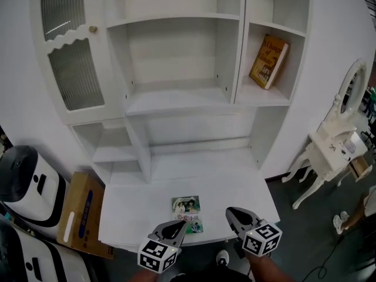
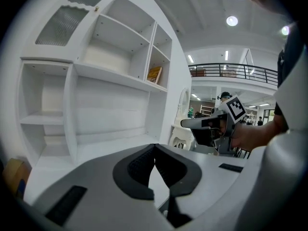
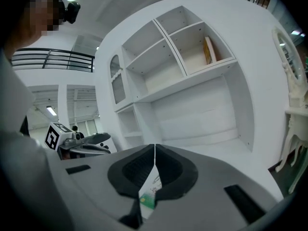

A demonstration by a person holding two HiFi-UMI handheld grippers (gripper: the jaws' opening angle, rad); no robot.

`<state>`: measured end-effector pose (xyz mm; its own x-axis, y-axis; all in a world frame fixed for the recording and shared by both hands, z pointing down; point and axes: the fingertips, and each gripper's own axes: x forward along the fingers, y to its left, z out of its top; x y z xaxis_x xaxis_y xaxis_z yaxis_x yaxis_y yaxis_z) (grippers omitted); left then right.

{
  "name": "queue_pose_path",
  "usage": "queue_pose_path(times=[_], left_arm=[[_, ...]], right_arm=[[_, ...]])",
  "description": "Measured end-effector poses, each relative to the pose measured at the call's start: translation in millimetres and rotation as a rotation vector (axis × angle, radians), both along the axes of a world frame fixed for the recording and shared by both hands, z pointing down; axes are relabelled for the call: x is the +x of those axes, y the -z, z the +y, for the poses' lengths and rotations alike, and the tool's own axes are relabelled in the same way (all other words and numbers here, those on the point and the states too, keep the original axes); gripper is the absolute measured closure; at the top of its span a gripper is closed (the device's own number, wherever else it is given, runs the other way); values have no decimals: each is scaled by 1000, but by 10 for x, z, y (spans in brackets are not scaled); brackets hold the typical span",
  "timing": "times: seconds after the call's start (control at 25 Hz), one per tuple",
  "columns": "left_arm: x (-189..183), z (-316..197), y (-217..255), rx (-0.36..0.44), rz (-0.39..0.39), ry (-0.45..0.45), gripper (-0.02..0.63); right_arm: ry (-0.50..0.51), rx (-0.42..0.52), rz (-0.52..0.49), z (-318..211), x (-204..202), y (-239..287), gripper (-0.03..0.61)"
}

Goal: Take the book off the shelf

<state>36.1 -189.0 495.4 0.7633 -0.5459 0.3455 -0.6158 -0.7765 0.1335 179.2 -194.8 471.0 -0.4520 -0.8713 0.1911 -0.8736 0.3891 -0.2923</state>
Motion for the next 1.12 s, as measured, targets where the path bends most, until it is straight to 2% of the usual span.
queue_pose_path(times=[0.4,0.64,0.84,1.0,1.12], left_arm=[[880,-626,241,41,-17,4,603],[1325,-881,322,61,-21,48,603],[1482,-1084,302,69,-34,103,603],[1484,-1107,233,36,-50,96,603],[1488,-1102,160,13,-58,77,603]], right_arm=[[-44,139,11,-850,1088,669,548],[-76,256,0,-1364,1758,1282,546],[-112,327,-51,-1811,2235,1865,546],[-131,386,-89,-2102,2432,2376,545],[-169,412,-64,-2358,2577,2723,545]])
